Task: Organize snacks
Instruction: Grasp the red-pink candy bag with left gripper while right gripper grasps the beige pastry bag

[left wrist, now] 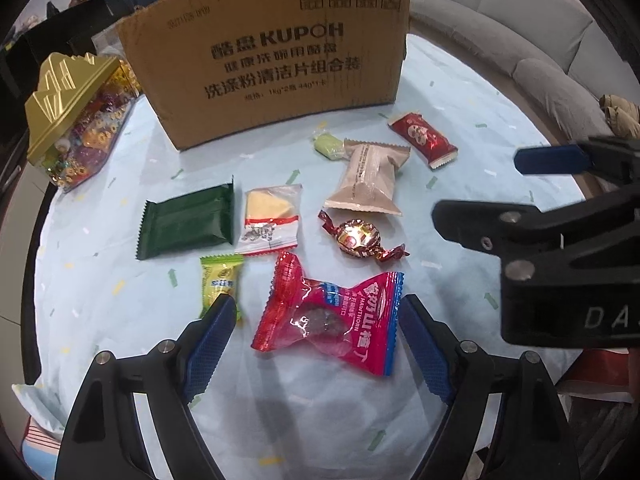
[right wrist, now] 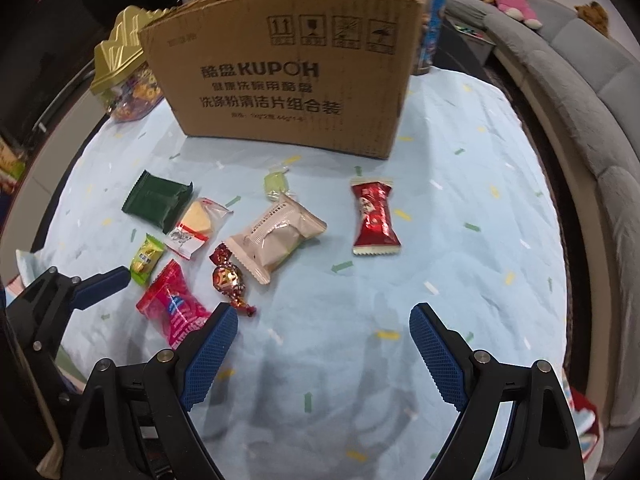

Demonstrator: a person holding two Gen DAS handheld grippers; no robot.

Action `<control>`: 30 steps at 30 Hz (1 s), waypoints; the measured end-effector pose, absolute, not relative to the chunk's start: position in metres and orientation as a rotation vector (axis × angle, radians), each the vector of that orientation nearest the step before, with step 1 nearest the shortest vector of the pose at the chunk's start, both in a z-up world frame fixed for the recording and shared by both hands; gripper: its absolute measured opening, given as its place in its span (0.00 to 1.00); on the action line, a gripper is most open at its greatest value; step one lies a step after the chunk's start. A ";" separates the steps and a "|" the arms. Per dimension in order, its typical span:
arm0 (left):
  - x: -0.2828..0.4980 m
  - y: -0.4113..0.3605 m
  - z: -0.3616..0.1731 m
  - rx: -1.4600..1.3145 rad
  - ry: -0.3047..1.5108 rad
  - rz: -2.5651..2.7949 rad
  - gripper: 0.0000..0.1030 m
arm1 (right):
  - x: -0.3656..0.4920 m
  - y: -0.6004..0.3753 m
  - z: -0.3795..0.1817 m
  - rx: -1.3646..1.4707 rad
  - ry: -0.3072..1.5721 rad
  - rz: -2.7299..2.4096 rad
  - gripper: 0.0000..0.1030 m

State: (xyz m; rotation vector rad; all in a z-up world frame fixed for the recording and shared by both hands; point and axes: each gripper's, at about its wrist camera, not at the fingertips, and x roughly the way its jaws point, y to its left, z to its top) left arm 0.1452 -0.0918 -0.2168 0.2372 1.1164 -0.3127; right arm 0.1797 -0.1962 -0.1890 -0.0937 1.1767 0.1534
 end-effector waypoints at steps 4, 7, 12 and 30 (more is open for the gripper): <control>0.151 -0.093 -0.221 0.228 1.147 -0.303 0.79 | 0.193 -0.191 -0.196 -0.153 1.193 0.216 0.86; 0.155 -0.094 -0.224 0.220 1.162 -0.293 0.78 | 0.202 -0.186 -0.200 -0.205 1.199 0.262 0.86; 0.161 -0.096 -0.229 0.211 1.180 -0.284 0.76 | 0.215 -0.175 -0.204 -0.303 1.191 0.343 0.86; 0.168 -0.093 -0.239 0.153 1.208 -0.289 0.60 | 0.249 -0.146 -0.230 -0.412 1.228 0.482 0.86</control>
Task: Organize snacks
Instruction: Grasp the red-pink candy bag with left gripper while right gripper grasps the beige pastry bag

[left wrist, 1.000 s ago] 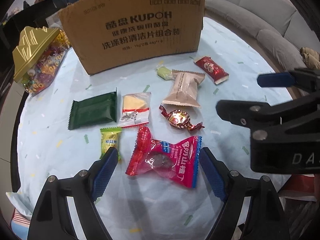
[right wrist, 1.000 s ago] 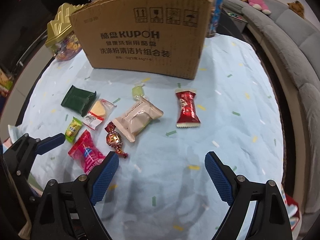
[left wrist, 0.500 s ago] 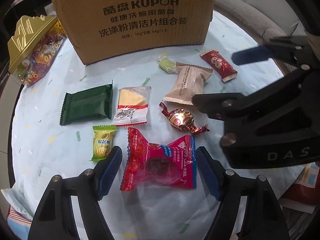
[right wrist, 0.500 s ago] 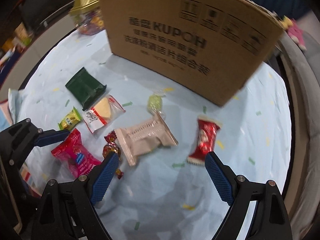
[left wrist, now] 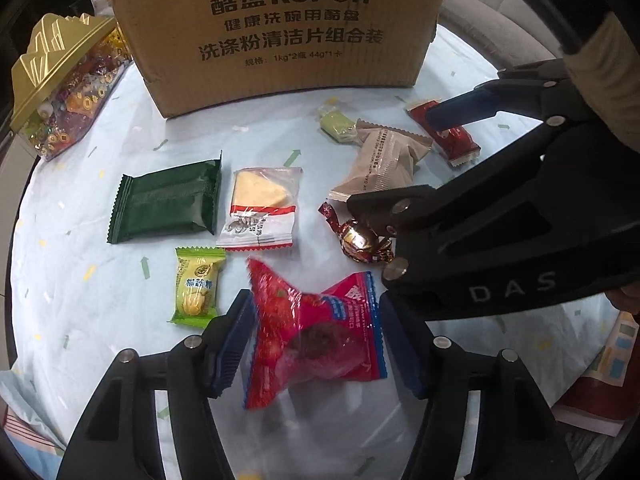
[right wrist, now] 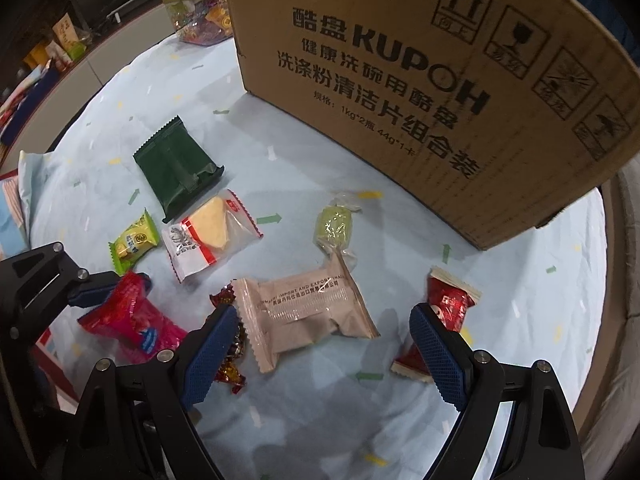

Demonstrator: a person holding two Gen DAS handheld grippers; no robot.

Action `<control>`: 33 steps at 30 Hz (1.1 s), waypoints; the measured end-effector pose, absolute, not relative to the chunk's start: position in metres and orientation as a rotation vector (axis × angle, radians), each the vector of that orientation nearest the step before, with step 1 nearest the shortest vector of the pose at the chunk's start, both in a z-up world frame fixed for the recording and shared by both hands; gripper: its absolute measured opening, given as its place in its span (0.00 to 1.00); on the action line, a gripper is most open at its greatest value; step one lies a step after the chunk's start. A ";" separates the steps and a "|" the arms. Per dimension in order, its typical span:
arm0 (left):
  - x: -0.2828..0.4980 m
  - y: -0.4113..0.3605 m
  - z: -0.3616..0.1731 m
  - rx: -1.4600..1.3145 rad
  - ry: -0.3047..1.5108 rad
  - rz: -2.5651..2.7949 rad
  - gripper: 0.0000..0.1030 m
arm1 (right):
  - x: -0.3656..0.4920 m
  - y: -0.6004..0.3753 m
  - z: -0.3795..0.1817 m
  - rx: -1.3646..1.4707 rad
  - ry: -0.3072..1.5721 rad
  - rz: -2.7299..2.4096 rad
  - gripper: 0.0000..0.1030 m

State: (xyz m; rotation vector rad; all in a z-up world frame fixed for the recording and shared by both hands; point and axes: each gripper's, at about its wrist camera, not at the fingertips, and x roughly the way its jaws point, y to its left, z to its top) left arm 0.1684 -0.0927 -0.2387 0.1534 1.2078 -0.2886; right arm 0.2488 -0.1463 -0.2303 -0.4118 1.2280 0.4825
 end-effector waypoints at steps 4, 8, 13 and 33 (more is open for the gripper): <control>0.171 -0.092 -0.238 0.148 1.214 -0.284 0.53 | 0.255 -0.141 -0.234 -0.419 1.253 0.491 0.86; 0.174 -0.091 -0.237 0.133 1.224 -0.280 0.52 | 0.263 -0.131 -0.238 -0.457 1.288 0.480 0.86; 0.178 -0.088 -0.236 0.120 1.228 -0.278 0.51 | 0.270 -0.117 -0.247 -0.478 1.340 0.477 0.83; 0.179 -0.073 -0.233 0.098 1.215 -0.268 0.37 | 0.262 -0.116 -0.237 -0.428 1.341 0.506 0.45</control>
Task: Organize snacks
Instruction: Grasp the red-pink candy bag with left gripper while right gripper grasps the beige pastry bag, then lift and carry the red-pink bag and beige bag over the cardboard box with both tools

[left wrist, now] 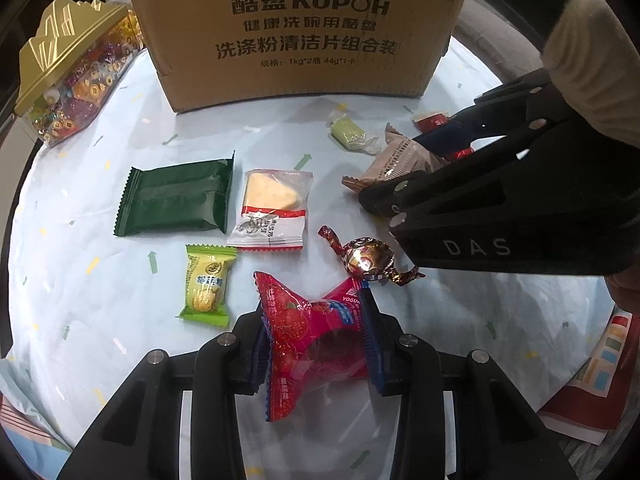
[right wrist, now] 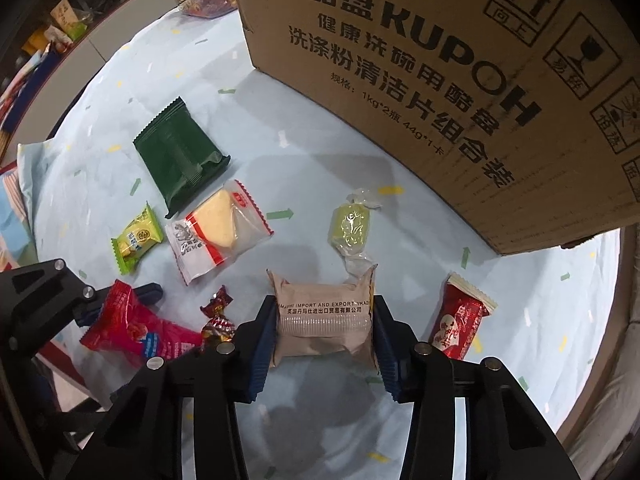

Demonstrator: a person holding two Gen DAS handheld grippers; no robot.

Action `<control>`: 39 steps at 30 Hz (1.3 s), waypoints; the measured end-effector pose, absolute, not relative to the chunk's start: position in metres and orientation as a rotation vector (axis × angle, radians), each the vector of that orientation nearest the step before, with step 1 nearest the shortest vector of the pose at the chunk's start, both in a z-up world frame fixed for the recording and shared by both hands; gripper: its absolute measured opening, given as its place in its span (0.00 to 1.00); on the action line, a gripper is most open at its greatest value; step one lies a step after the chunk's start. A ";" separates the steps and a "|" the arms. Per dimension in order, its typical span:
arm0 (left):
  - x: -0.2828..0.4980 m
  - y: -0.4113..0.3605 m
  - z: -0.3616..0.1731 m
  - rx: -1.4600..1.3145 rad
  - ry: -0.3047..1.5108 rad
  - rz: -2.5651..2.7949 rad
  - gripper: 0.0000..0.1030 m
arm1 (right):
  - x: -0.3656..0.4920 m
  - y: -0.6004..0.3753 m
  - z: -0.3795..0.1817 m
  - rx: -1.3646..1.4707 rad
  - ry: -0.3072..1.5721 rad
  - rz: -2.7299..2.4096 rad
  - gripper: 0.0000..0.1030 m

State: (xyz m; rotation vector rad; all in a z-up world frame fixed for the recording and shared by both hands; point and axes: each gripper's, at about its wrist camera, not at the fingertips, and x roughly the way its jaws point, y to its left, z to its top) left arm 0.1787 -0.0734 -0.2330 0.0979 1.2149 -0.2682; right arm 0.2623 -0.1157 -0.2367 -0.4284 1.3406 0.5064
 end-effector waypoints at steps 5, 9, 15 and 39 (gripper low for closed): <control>0.174 -0.073 -0.229 0.098 1.204 -0.256 0.37 | 0.254 -0.124 -0.226 -0.418 1.334 0.497 0.44; 0.173 -0.073 -0.223 0.095 1.195 -0.250 0.37 | 0.253 -0.129 -0.217 -0.405 1.326 0.479 0.44; 0.169 -0.072 -0.212 0.092 1.174 -0.241 0.37 | 0.247 -0.134 -0.207 -0.396 1.317 0.459 0.44; 0.159 -0.060 -0.162 0.073 1.089 -0.209 0.37 | 0.216 -0.143 -0.152 -0.351 1.246 0.386 0.45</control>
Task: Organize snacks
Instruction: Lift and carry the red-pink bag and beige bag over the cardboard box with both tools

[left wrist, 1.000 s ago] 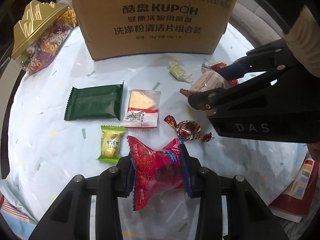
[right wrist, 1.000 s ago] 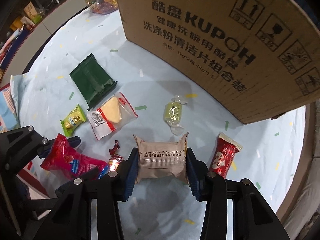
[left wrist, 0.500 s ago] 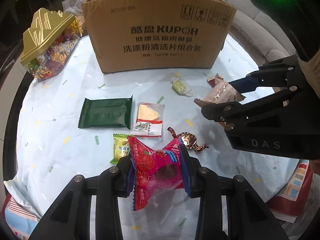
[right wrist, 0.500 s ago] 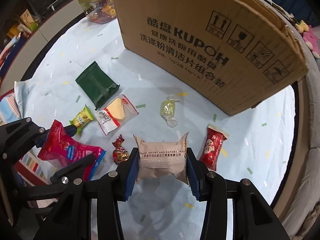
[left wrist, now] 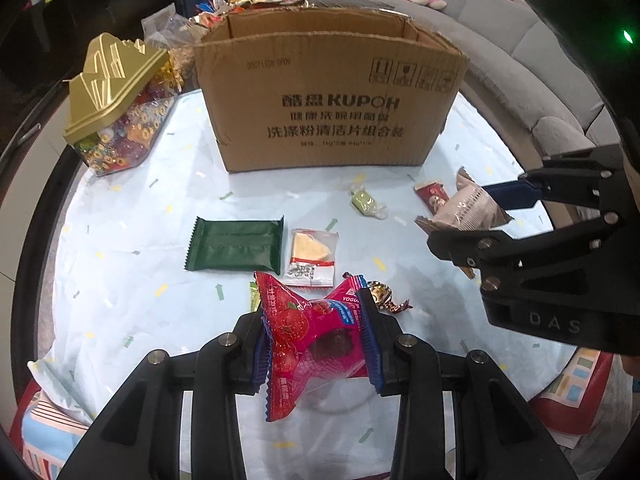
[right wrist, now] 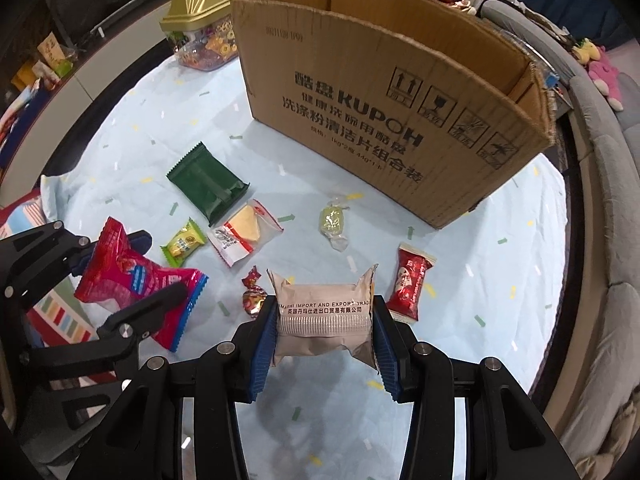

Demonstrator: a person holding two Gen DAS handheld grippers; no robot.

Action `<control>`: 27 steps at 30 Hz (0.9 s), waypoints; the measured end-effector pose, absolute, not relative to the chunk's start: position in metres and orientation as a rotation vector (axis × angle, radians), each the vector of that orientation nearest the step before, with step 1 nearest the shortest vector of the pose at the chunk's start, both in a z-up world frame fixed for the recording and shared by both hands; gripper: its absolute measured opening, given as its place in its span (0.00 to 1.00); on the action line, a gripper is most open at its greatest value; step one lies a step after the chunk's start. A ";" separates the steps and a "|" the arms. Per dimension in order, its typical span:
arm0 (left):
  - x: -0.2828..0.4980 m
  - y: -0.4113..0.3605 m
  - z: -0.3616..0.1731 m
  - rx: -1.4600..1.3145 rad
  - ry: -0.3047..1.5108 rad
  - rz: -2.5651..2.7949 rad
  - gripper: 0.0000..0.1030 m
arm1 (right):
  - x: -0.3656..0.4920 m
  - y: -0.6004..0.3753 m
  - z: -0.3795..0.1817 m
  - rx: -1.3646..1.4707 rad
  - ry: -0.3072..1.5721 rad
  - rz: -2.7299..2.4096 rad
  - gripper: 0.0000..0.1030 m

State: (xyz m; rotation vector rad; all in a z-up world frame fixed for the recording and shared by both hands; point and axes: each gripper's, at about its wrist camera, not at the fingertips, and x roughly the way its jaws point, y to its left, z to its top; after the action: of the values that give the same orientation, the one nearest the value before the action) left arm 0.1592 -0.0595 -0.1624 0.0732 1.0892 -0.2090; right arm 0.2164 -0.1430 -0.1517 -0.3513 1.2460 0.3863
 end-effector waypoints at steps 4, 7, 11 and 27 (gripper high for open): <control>0.158 -0.057 -0.152 0.066 1.073 -0.203 0.37 | 0.210 -0.143 -0.144 -0.330 1.232 0.370 0.45; 0.159 -0.053 -0.145 0.059 1.057 -0.195 0.37 | 0.206 -0.143 -0.138 -0.316 1.224 0.360 0.45; 0.160 -0.049 -0.136 0.048 1.041 -0.185 0.37 | 0.201 -0.143 -0.130 -0.300 1.209 0.346 0.45; 0.166 -0.037 -0.105 0.026 0.992 -0.155 0.37 | 0.197 -0.143 -0.098 -0.223 1.145 0.286 0.45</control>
State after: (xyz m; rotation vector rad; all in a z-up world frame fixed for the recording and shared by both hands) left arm 0.1659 -0.0373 -0.1046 0.0263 0.9921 -0.1550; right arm 0.1966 -0.1432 -0.0977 -0.2229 1.1455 0.2864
